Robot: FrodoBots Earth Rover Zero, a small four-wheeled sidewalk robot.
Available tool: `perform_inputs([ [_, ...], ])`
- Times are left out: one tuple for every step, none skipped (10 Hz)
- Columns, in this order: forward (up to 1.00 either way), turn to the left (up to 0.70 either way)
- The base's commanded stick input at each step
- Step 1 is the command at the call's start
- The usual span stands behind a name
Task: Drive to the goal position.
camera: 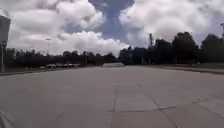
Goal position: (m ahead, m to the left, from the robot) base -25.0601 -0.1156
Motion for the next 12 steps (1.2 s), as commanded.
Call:
perform_inputs([
  [1.00, 0.00],
  [1.00, 0.00],
  [0.99, -0.08],
  [0.79, -0.22],
  [0.58, -0.35],
  [0.37, -0.48],
  [0.16, -0.62],
  [0.00, -0.72],
  [0.00, -0.72],
  [0.00, -0.72],
  [0.00, -0.72],
  [0.00, -0.72],
])
